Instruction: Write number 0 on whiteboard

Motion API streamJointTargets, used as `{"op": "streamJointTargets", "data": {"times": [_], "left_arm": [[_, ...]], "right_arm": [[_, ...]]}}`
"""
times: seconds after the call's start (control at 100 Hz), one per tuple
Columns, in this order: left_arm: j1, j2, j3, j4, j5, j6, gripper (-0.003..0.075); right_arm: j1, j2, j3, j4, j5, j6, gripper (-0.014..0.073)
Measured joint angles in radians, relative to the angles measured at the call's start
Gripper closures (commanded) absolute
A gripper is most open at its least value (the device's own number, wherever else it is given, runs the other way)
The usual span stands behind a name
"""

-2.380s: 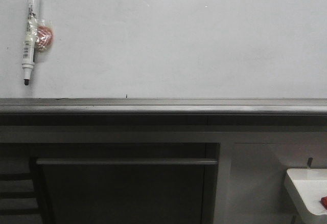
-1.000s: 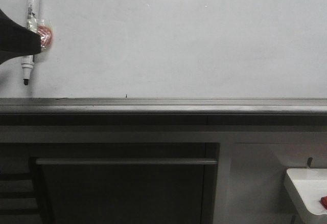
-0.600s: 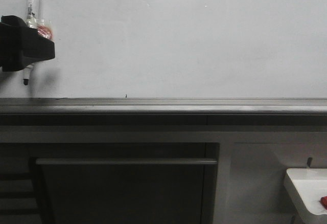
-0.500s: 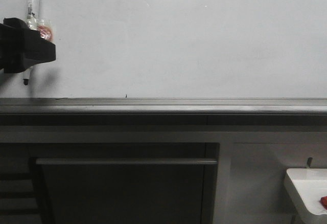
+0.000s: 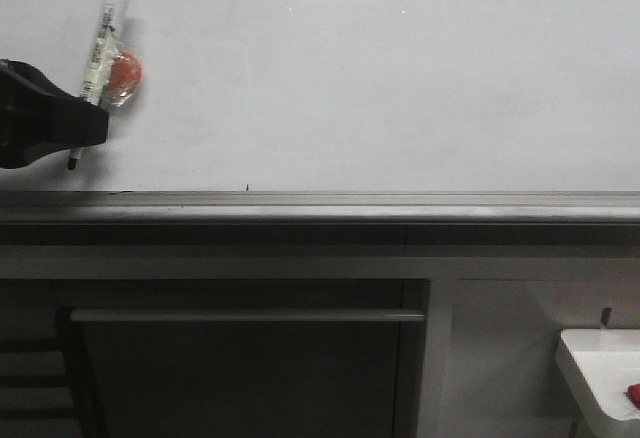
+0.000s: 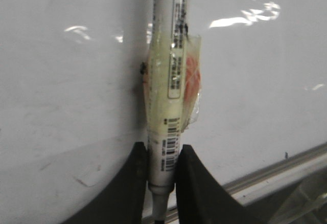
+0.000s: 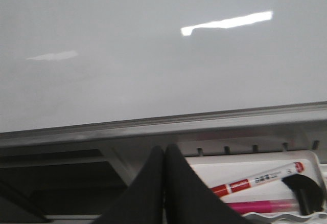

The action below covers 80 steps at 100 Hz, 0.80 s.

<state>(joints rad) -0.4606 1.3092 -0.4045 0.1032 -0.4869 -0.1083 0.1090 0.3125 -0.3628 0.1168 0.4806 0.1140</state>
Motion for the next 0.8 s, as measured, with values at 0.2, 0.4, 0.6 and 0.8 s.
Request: {"op": "streamJointTargets", "data": {"times": [0.2, 0.4, 0.6, 0.8], "left_arm": [[0.0, -0.046, 0.0, 0.321, 0.0, 0.0, 0.0741], [0.0, -0.052, 0.0, 0.613, -0.01, 0.0, 0.0741], [0.0, -0.052, 0.0, 0.825, -0.08, 0.0, 0.0741], [0.0, -0.052, 0.0, 0.948, -0.161, 0.0, 0.0741]], "right_arm": [[0.199, 0.147, -0.083, 0.104, 0.0, -0.136, 0.0554], [0.469, 0.385, -0.195, 0.136, -0.047, -0.282, 0.0265], [0.667, 0.62, -0.322, 0.136, -0.137, -0.379, 0.0264], [0.715, 0.8, -0.407, 0.136, -0.175, -0.405, 0.0264]]}}
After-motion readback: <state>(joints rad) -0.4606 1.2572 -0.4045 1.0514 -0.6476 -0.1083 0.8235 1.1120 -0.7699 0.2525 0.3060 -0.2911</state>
